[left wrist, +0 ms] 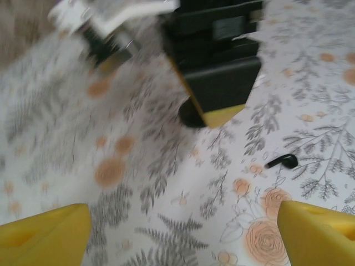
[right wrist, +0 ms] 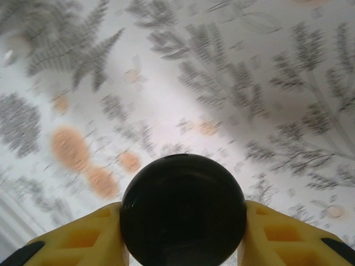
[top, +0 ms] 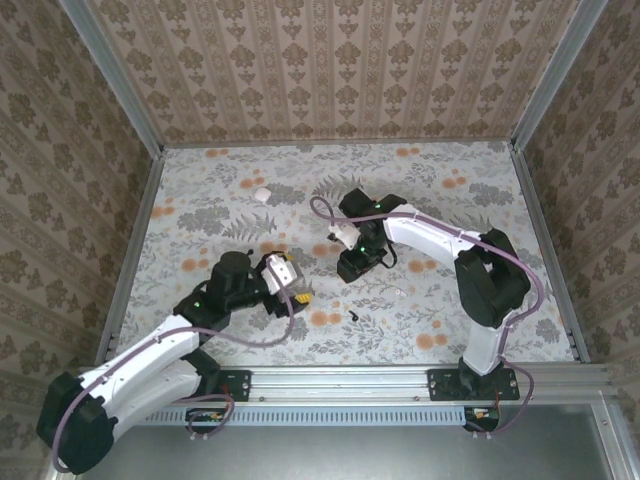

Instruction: Insert wireless bluetooth earbuds into charging case

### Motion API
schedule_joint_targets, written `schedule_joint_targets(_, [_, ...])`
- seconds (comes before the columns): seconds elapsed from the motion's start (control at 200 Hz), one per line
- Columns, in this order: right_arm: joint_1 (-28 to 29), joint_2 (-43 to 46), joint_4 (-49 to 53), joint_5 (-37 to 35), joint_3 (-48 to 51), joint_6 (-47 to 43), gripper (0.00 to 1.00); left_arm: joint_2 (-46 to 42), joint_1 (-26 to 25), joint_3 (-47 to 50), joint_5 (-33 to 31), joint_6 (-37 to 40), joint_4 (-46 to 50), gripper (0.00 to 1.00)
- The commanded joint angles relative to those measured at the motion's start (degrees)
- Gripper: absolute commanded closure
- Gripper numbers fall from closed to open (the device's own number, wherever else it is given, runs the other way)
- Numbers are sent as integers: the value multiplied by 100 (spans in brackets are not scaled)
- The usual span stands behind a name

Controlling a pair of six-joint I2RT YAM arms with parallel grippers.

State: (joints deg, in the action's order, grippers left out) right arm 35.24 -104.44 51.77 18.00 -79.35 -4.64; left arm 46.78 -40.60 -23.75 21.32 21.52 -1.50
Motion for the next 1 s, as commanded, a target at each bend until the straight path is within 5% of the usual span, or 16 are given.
schedule_joint_targets(0.0, [-27, 318, 761, 962, -319, -424, 65, -44, -157, -220, 198, 1509, -267, 12])
schedule_joint_targets(0.345, [-18, 548, 1866, 2268, -1282, -1013, 66, 696, -538, -919, 184, 2759, -382, 20])
schedule_joint_targets(0.995, [44, 282, 2459, 2498, -1784, -1127, 66, 1800, -505, -1613, 1196, 2832, -535, 38])
